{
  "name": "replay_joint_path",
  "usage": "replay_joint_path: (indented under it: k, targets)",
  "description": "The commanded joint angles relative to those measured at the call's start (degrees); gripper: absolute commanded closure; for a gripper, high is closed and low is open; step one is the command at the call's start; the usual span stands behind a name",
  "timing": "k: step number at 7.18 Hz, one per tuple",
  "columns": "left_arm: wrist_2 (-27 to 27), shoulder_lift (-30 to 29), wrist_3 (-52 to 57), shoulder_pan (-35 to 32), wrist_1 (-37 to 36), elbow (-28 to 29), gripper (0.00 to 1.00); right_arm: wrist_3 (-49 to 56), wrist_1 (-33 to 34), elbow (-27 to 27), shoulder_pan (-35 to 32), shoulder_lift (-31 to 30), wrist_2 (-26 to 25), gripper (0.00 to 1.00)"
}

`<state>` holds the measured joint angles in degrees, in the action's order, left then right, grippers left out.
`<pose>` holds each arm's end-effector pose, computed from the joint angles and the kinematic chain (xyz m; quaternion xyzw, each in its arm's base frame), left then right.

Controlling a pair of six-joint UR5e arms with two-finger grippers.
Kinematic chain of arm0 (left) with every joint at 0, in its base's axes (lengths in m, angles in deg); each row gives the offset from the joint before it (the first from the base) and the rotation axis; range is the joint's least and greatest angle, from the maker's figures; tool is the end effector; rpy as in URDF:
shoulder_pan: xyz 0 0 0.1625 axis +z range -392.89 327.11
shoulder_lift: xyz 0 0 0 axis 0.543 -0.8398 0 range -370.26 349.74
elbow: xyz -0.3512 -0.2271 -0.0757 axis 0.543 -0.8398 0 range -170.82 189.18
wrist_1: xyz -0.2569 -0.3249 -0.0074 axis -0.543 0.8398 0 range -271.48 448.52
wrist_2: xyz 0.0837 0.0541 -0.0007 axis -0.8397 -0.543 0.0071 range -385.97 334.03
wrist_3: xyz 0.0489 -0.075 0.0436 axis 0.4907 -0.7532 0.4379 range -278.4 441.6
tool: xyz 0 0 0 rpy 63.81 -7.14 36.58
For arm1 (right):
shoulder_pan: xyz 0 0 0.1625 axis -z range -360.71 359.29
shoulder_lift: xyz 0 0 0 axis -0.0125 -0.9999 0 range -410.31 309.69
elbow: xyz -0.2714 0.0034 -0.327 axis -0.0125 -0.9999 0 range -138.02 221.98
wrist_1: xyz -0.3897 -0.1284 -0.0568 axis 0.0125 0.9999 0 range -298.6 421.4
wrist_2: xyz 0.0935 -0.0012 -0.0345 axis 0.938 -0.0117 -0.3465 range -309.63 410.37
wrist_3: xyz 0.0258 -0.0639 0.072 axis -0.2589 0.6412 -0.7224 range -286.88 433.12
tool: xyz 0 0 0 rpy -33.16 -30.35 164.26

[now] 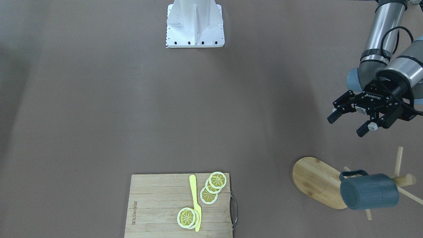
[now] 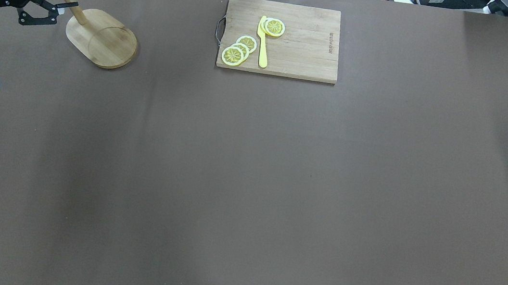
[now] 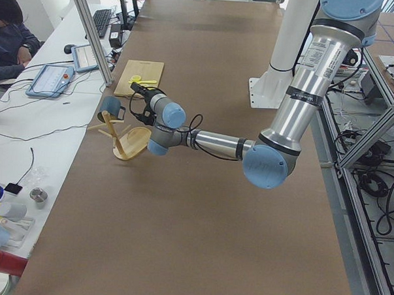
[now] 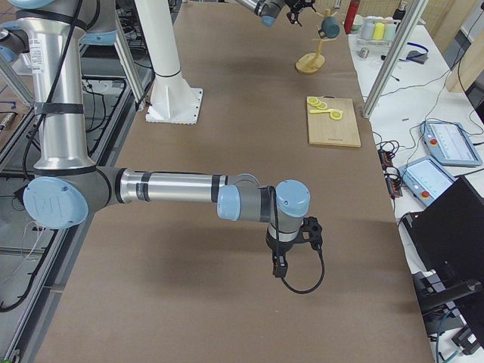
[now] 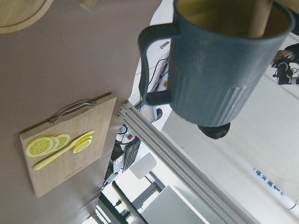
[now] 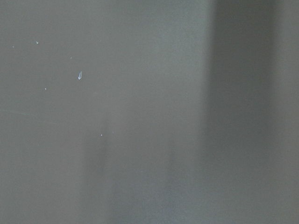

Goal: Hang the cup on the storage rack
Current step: 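Withdraw the left gripper away from the rack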

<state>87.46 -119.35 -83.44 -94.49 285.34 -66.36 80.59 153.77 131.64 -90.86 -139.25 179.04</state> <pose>0.1926 -0.5535 0.4063 -0.2082 0.7902 -0.4504 0.3596 0.0723 -0.4972 0.6631 0.0084 -0.3312 -0.0556 0.9419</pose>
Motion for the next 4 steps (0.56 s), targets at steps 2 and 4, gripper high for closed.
replay_joint_path:
  k: [2,4]
  targets:
    - [8.52,5.9,18.18,-1.4,-0.3,-8.9,0.01,0.0,0.0,-0.1,-0.03,-0.27,0.0,0.0]
    - [10.14,11.94,36.45,-2.29,-0.48,-12.86,0.01,0.0,0.0,-0.1,-0.03,-0.71,0.0,0.0]
